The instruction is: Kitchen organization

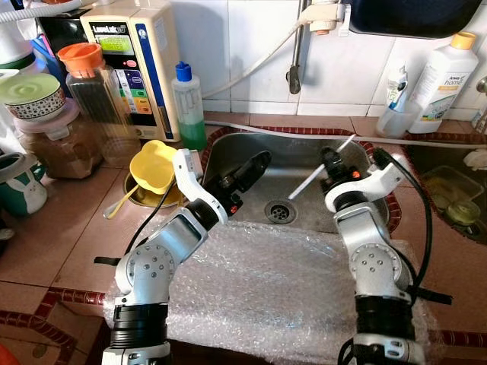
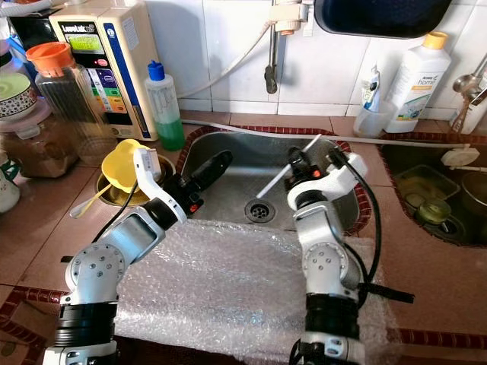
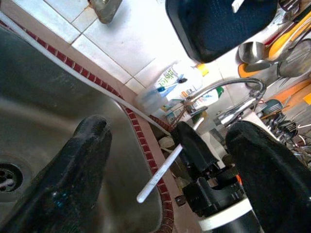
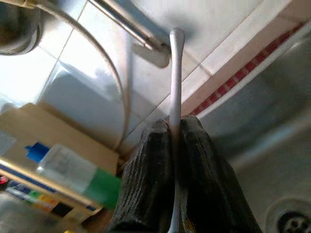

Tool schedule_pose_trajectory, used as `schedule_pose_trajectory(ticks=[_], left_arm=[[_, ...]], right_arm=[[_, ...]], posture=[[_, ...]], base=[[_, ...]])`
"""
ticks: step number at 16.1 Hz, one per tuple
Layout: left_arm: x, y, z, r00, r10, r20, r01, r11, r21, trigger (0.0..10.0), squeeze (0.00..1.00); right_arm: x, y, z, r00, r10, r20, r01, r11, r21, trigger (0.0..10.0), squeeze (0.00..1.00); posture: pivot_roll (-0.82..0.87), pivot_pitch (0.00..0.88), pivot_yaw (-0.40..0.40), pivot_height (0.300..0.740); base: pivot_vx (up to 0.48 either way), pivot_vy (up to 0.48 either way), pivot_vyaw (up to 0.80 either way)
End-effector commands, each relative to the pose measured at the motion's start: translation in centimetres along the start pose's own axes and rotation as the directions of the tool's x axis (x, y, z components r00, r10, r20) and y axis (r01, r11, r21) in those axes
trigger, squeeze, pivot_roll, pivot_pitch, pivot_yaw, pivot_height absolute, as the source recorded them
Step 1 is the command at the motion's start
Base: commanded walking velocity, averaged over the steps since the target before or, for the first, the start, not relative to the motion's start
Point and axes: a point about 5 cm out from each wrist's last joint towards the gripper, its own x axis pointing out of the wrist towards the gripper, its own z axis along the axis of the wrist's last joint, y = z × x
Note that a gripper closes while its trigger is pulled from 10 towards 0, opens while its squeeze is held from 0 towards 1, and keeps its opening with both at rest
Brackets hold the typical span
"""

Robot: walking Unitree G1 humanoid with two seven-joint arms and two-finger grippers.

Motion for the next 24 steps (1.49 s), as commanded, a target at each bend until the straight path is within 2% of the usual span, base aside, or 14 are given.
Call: schedule_pose_trajectory(ticks=[1, 4, 6, 7, 8, 9, 10, 11, 12, 13, 20, 21, 23, 24], left_arm=[[-0.1, 0.1, 0.0, 1.000, 0.016, -0.007, -0.016, 1.000, 0.026, 10.0, 1.00], [-0.5, 0.1, -0.2, 0.999, 0.023, -0.025, -0.020, 0.994, 0.111, 10.0, 1.00], [-1.2, 0.5, -0.5, 0.997, 0.057, -0.041, -0.048, 0.977, 0.210, 10.0, 1.00], [-1.4, 0.6, -0.7, 0.996, 0.067, -0.055, -0.052, 0.967, 0.250, 10.0, 1.00], [-1.7, 0.8, -0.9, 0.995, 0.075, -0.070, -0.053, 0.957, 0.284, 10.0, 1.00], [-1.7, 0.8, -0.9, 0.995, 0.075, -0.070, -0.053, 0.957, 0.284, 10.0, 1.00], [-1.9, 0.9, -1.0, 0.993, 0.081, -0.080, -0.053, 0.950, 0.307, 10.0, 1.00], [-2.6, 1.1, -1.2, 0.991, 0.098, -0.092, -0.060, 0.936, 0.348, 10.0, 1.00], [-2.9, 1.2, -1.3, 0.990, 0.109, -0.090, -0.069, 0.929, 0.365, 10.0, 1.00], [-3.1, 1.3, -1.3, 0.989, 0.117, -0.089, -0.076, 0.923, 0.378, 10.0, 1.00], [-3.3, 1.6, -1.4, 0.988, 0.143, -0.055, -0.106, 0.896, 0.432, 10.0, 1.00], [-3.2, 1.7, -1.3, 0.988, 0.151, -0.044, -0.116, 0.890, 0.440, 10.0, 1.00], [-3.1, 1.8, -0.5, 0.984, 0.177, 0.030, -0.167, 0.843, 0.512, 10.0, 1.00], [-3.1, 2.1, 0.6, 0.970, 0.216, 0.115, -0.243, 0.796, 0.554, 10.0, 1.00]], right_arm=[[0.5, 0.0, 0.3, 1.000, -0.009, 0.014, 0.010, 0.999, -0.054, 0.0, 0.00], [1.2, -1.3, 0.4, 0.999, -0.041, 0.029, 0.047, 0.961, -0.274, 0.0, 0.00], [2.2, -2.4, 0.0, 0.999, -0.047, 0.005, 0.043, 0.853, -0.520, 0.2, 0.00], [2.3, -2.5, -0.2, 0.999, -0.033, -0.010, 0.020, 0.790, -0.612, 8.7, 0.00], [2.5, -2.5, -0.6, 0.999, -0.015, -0.043, -0.020, 0.697, -0.717, 4.0, 0.00], [2.5, -2.5, -0.6, 0.999, -0.015, -0.043, -0.020, 0.697, -0.717, 4.0, 0.00], [2.5, -2.6, -0.9, 0.998, -0.004, -0.068, -0.051, 0.623, -0.781, 10.0, 0.68], [2.4, -3.3, -1.7, 0.990, 0.010, -0.144, -0.134, 0.429, -0.894, 10.0, 1.00], [2.3, -3.7, -1.9, 0.986, 0.012, -0.168, -0.160, 0.366, -0.917, 10.0, 1.00], [2.3, -3.9, -2.1, 0.983, 0.011, -0.185, -0.178, 0.335, -0.925, 10.0, 1.00], [1.6, -4.4, -3.9, 0.959, 0.062, -0.276, -0.283, 0.219, -0.934, 10.0, 1.00], [1.6, -4.3, -4.0, 0.957, 0.072, -0.282, -0.291, 0.222, -0.931, 10.0, 1.00], [1.4, -3.9, -4.2, 0.950, 0.105, -0.294, -0.312, 0.279, -0.908, 10.0, 1.00], [1.2, -3.3, -4.4, 0.939, 0.148, -0.312, -0.344, 0.344, -0.874, 10.0, 1.00]], posture=[[0.08, 0.013, 0.080, 0.740], [0.08, 0.014, 0.079, 0.740], [0.09, 0.014, 0.074, 0.740], [0.10, 0.014, 0.072, 0.740], [0.11, 0.015, 0.068, 0.740], [0.11, 0.015, 0.068, 0.740], [0.11, 0.015, 0.068, 0.740], [0.12, 0.017, 0.059, 0.740], [0.12, 0.018, 0.056, 0.740], [0.12, 0.018, 0.056, 0.740], [0.12, 0.013, 0.048, 0.740], [0.11, 0.010, 0.043, 0.740], [0.10, 0.008, 0.036, 0.740], [0.10, 0.006, 0.031, 0.740]], base=[[0.000, 0.000, 0.00], [0.000, 0.000, 0.00], [0.000, 0.000, 0.00], [0.000, 0.000, 0.00], [0.000, 0.000, 0.00], [0.000, 0.000, 0.00], [0.000, 0.000, 0.00], [0.000, 0.000, 0.00], [0.000, 0.000, 0.00], [0.000, 0.000, 0.00], [0.000, 0.000, 0.00], [0.000, 0.000, 0.00], [0.000, 0.000, 0.00], [0.000, 0.000, 0.00]])
